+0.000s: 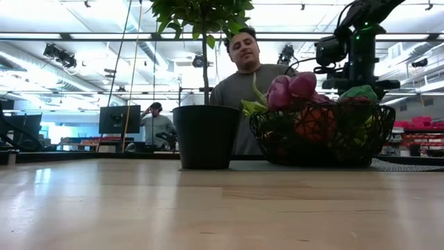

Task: Build produce basket
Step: Move the brown wire basket to the top right corner of the table, then adjust the gray mat on the table

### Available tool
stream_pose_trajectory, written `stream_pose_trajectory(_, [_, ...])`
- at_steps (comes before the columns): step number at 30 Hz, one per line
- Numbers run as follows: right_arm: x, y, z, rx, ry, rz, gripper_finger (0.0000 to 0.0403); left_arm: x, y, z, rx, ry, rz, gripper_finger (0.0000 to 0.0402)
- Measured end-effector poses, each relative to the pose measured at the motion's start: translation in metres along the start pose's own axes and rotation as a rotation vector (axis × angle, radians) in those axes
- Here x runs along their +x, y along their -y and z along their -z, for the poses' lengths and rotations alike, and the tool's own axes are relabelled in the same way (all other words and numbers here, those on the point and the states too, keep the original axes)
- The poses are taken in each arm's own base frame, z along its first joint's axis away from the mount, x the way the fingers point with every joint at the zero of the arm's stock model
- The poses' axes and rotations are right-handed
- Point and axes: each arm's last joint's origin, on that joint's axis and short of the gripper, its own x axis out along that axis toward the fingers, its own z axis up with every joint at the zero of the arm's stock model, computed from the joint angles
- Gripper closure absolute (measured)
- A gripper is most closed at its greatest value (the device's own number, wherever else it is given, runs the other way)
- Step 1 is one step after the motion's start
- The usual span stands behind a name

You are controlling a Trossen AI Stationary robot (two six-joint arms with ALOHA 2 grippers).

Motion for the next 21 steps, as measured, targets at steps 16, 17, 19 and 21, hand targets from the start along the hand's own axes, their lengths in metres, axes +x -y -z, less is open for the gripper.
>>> stream_pose_trajectory(16, [-0.029,0.007,0.011,-0.03,0.032,-0.065,0.0151,0.0,0.0,0.0,0.007,0.0,0.0,0.023])
stream_pose_trajectory(17, [-0.034,0.008,0.013,-0.01,0.035,-0.073,0.0151,0.0,0.0,0.0,0.007,0.001,0.0,0.023])
stream_pose_trajectory(19, [-0.042,0.01,0.017,0.03,0.023,-0.118,0.0151,0.0,0.0,0.0,0.007,0.001,0.0,0.023])
stream_pose_trajectory(21, [-0.047,0.012,0.023,0.056,-0.014,-0.185,0.0151,0.0,0.0,0.0,0.006,0.001,0.0,0.023])
